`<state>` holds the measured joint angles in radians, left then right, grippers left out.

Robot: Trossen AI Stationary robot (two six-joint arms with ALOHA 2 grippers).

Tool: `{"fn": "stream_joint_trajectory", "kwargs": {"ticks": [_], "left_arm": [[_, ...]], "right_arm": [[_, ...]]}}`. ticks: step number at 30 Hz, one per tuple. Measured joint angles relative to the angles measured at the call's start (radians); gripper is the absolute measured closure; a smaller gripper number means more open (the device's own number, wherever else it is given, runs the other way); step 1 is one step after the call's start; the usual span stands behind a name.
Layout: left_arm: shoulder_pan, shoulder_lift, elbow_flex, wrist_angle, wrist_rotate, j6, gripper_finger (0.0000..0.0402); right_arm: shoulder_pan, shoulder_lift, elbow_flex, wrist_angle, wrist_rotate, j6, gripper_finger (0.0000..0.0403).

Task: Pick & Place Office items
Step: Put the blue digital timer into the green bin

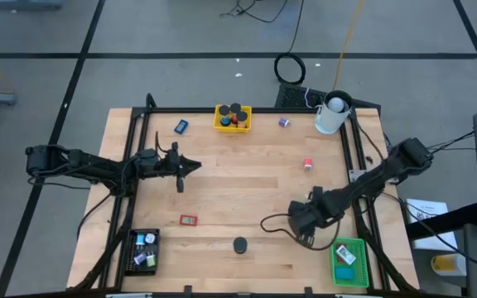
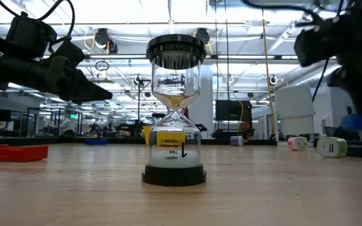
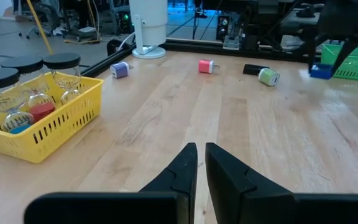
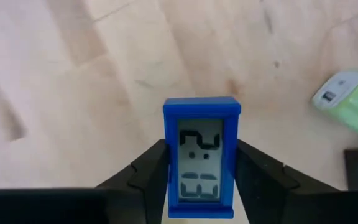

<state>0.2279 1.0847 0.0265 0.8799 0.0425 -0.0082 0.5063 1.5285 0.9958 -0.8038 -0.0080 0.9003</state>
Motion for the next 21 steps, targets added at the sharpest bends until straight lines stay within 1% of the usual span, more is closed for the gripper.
{"fn": "stream_joint_trajectory", "kwargs": {"ticks": [4, 9, 14, 18, 21], "left_arm": [[0.0, 0.0, 0.0, 0.0, 0.0, 0.0, 0.036], [0.0, 0.0, 0.0, 0.0, 0.0, 0.0, 0.036], [0.0, 0.0, 0.0, 0.0, 0.0, 0.0, 0.036], [0.0, 0.0, 0.0, 0.0, 0.0, 0.0, 0.036], [0.0, 0.0, 0.0, 0.0, 0.0, 0.0, 0.036]], "right_arm": [[0.061, -0.058, 0.003, 0.001, -0.046, 0.118, 0.0256], [0.17, -0.11, 0.008, -0.01, -0.087, 0.337, 0.0249], [0.283, -0.143, 0.008, -0.061, -0.119, 0.572, 0.0251], [0.366, -0.157, 0.008, -0.061, -0.154, 0.736, 0.0249], [0.429, -0.161, 0.008, -0.059, -0.159, 0.83, 0.025]]}}
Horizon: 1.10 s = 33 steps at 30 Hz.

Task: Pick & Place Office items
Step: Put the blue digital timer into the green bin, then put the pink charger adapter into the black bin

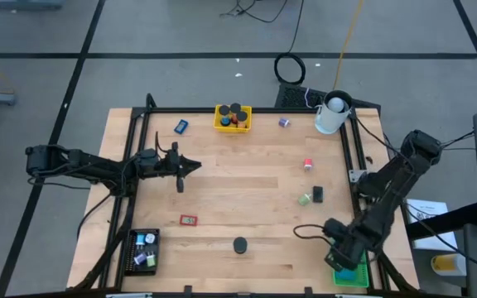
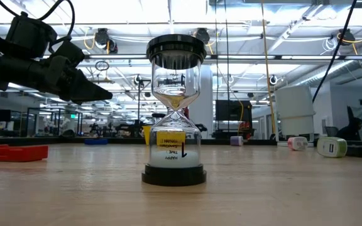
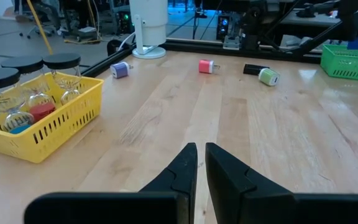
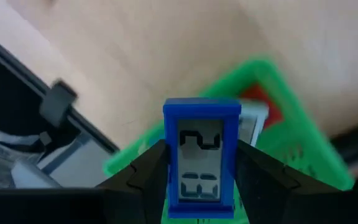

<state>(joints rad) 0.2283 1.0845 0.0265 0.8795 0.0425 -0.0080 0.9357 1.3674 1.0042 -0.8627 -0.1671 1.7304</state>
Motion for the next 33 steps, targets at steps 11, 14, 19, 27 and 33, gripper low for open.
{"fn": "stream_joint_trajectory", "kwargs": {"ticks": [11, 14, 19, 27, 33], "left_arm": [[-0.001, 0.0, 0.0, -0.001, 0.0, 0.004, 0.036], [0.0, 0.0, 0.0, -0.005, 0.0, 0.004, 0.036], [0.0, 0.0, 0.0, -0.014, 0.0, 0.004, 0.036], [0.0, 0.0, 0.0, -0.014, 0.0, 0.004, 0.036], [0.0, 0.0, 0.0, -0.014, 0.0, 0.004, 0.036]], "right_arm": [[0.16, 0.032, -0.034, 0.131, 0.009, 0.247, 0.0249], [0.175, 0.038, -0.085, 0.225, 0.007, 0.284, 0.0248], [0.184, 0.037, -0.141, 0.275, 0.002, 0.304, 0.0244], [0.184, 0.025, -0.142, 0.285, -0.015, 0.317, 0.0192], [0.185, -0.015, -0.142, 0.313, -0.025, 0.335, 0.0169]]}}
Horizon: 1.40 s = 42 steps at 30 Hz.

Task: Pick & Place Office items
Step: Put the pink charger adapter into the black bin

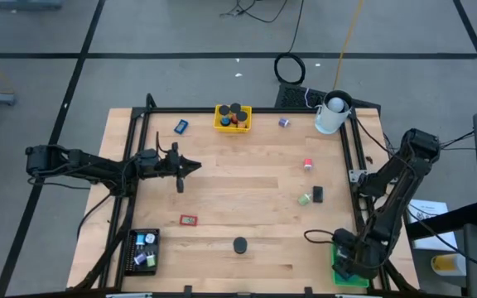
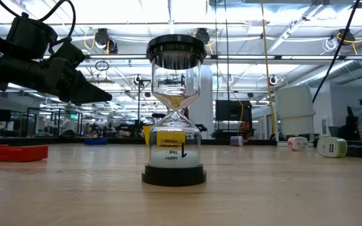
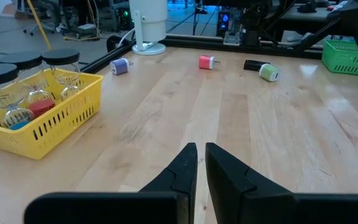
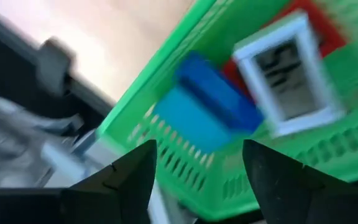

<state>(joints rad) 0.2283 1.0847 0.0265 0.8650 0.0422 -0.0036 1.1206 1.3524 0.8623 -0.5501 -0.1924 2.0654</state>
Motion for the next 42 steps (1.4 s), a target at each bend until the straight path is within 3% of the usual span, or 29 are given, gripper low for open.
{"fn": "stream_joint_trajectory", "kwargs": {"ticks": [4, 8, 12, 17, 23, 28, 32, 36, 39, 42], "left_arm": [[0.0, 0.0, 0.0, 0.0, 0.0, 0.0, 0.036], [0.0, 0.0, 0.0, 0.0, 0.0, 0.0, 0.036], [0.0, 0.0, 0.0, 0.0, 0.0, 0.0, 0.036], [0.0, 0.0, 0.0, 0.0, 0.0, 0.0, 0.036], [0.0, 0.0, 0.0, -0.001, 0.035, -0.027, 0.036], [-0.001, 0.0, 0.0, -0.001, 0.029, -0.017, 0.036], [-0.001, 0.0, 0.0, 0.0, 0.003, 0.002, 0.036], [-0.001, 0.0, 0.0, 0.009, -0.008, 0.001, 0.036], [-0.012, 0.0, 0.0, 0.026, 0.0, 0.024, 0.0371], [-0.034, 0.0, 0.0, 0.053, -0.017, 0.058, 0.0393]], "right_arm": [[0.002, -0.056, 0.0, 0.02, -0.001, 0.014, 0.0189], [-0.019, -0.116, 0.0, -0.068, 0.037, -0.056, 0.0247], [-0.059, -0.164, 0.0, -0.123, 0.166, -0.243, 0.0319], [-0.157, -0.192, 0.0, -0.125, 0.384, -0.612, 0.0394], [-0.323, -0.176, -0.003, -0.108, 0.636, -1.001, 0.0389], [-0.443, -0.17, -0.071, 0.115, 0.838, -1.31, 0.04], [-0.534, -0.17, -0.17, 0.431, 0.847, -1.585, 0.0399], [-0.617, -0.17, -0.271, 0.729, 0.845, -1.72, 0.0395], [-0.671, -0.169, -0.318, 0.836, 0.845, -1.791, 0.0395], [-0.719, -0.17, -0.32, 0.835, 0.848, -1.797, 0.0395]]}}
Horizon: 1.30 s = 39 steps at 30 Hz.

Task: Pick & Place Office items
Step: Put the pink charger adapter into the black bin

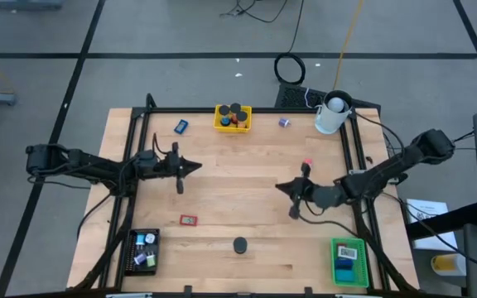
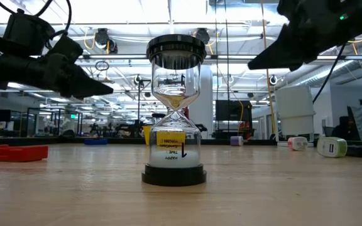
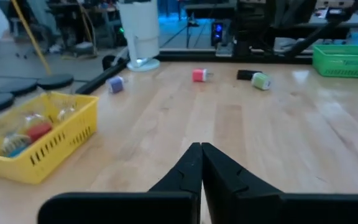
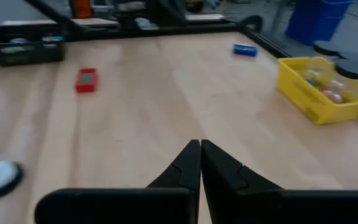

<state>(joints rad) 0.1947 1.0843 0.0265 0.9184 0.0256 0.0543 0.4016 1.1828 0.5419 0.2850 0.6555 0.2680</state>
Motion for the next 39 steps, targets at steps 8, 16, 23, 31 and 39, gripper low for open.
{"fn": "stream_joint_trajectory", "kwargs": {"ticks": [8, 16, 23, 31, 39], "left_arm": [[-0.027, 0.0, 0.0, -0.023, -0.046, -0.012, 0.0368], [-0.027, 0.0, 0.0, -0.031, -0.046, -0.011, 0.0375], [-0.027, 0.0, 0.0, -0.036, -0.046, -0.012, 0.0397], [-0.027, 0.0, 0.0, -0.039, -0.046, -0.017, 0.0373], [-0.027, 0.0, 0.0, -0.042, -0.046, -0.019, 0.0367]], "right_arm": [[-0.059, -0.008, 0.029, -0.189, 0.0, 0.114, 0.0392], [-0.062, -0.008, 0.131, -0.645, -0.002, 0.529, 0.0335], [-0.105, -0.008, 0.126, -0.962, 0.03, 0.847, 0.0258], [-0.141, -0.008, 0.072, -0.973, 0.106, 0.977, 0.0176], [-0.217, -0.008, -0.057, -0.862, 0.116, 1.057, 0.0139]]}}
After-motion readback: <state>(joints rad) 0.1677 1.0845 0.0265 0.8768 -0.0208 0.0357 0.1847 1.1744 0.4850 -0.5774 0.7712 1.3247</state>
